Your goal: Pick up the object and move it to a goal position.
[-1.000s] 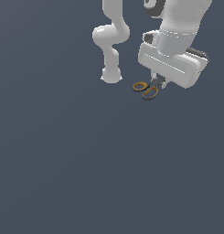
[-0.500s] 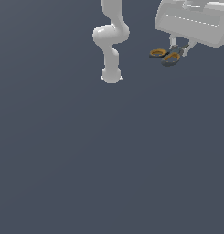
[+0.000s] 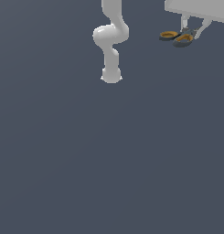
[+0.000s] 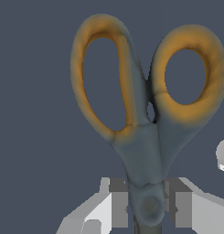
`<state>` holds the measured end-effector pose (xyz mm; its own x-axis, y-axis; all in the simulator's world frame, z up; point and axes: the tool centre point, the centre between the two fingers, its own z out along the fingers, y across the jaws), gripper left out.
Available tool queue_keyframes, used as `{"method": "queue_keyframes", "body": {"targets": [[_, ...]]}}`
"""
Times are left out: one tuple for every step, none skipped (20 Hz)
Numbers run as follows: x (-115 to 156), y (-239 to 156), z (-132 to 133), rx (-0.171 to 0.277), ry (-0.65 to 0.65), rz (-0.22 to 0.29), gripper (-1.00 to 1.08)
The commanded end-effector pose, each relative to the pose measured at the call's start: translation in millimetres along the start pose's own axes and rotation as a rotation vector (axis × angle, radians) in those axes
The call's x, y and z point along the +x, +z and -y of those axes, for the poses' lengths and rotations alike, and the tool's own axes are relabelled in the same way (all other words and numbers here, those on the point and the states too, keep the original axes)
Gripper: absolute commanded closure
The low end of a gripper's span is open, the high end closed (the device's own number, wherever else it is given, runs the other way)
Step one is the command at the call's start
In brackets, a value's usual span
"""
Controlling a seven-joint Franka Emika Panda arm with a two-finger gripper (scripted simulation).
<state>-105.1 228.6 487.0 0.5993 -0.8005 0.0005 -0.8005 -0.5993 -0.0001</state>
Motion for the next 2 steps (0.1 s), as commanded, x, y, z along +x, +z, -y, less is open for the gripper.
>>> {"method": "queue_keyframes", "body": {"targets": [[-1.8, -3.6, 0.1, 0.0, 0.001, 0.0, 1.08], [-1.9, -3.8, 0.1, 0.0, 0.001, 0.0, 1.08]]}}
